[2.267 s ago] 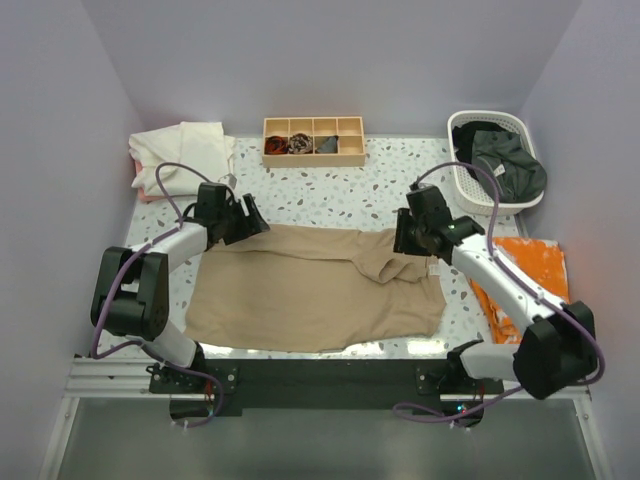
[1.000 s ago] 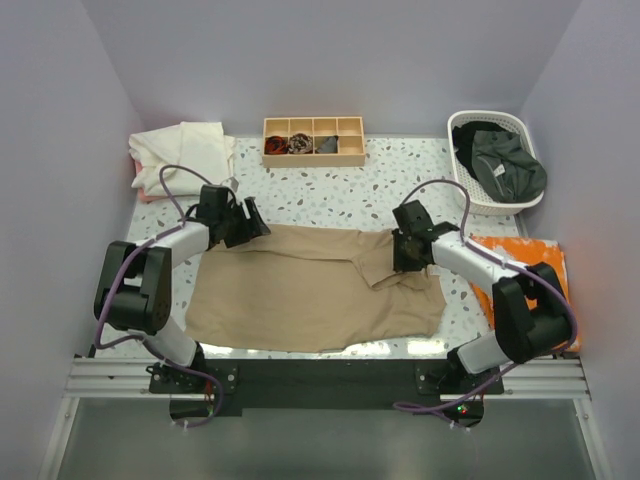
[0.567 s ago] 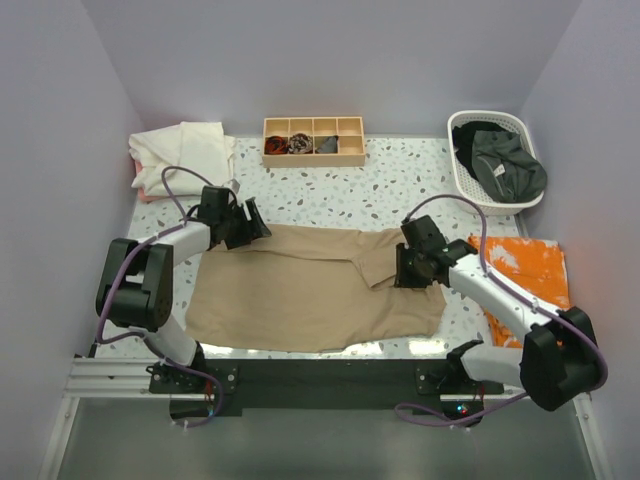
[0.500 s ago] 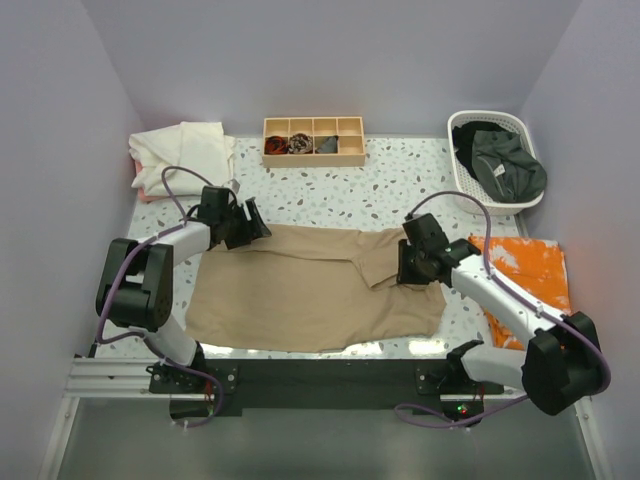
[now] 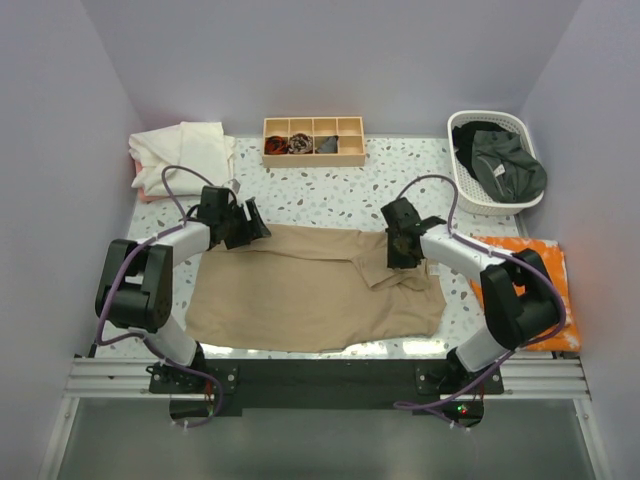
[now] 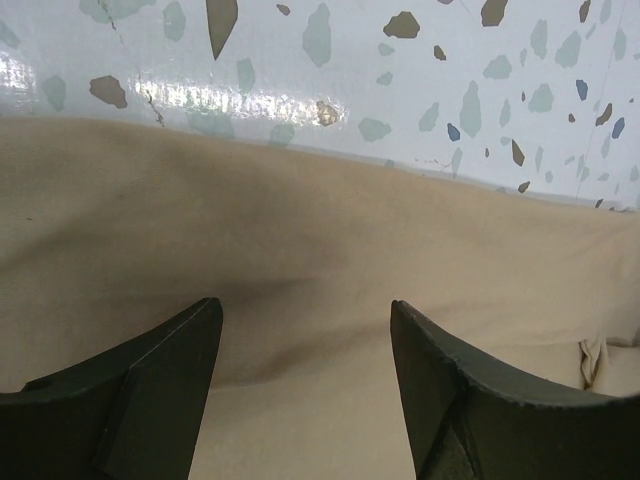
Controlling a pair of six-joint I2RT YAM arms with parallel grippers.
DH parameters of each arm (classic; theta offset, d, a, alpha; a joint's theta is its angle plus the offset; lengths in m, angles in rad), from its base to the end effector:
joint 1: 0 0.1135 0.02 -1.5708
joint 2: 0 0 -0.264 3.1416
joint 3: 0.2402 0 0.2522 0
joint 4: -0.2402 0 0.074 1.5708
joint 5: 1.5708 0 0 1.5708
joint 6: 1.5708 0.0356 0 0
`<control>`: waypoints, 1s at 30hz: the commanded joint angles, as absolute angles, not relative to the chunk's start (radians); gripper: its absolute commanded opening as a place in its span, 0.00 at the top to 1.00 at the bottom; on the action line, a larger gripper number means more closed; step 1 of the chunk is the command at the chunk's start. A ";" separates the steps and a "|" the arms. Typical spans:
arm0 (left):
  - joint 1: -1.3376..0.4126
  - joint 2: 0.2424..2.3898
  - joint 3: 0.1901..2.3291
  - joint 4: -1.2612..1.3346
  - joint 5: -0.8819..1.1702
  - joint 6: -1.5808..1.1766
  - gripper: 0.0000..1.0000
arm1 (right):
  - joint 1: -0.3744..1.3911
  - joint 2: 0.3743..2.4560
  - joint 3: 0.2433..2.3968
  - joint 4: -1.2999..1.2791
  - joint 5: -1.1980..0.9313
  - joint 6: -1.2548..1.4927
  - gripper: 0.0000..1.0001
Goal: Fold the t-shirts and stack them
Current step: Fold the flattened tshirt in 1/3 of the way
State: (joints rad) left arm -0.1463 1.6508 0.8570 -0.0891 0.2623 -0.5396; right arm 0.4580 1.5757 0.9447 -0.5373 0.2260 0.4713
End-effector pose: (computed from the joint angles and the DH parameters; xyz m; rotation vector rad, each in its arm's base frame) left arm 0.3196 -0.0564 0.1603 -0.3742 2.4857 -0.6143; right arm 0.2700 0.1242 0.1814 0.0800 2.6821 -0.0269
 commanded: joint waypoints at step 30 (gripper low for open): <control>-0.149 1.578 0.904 -0.097 0.245 -0.506 0.28 | 0.459 1.483 0.971 -0.502 0.281 0.523 0.66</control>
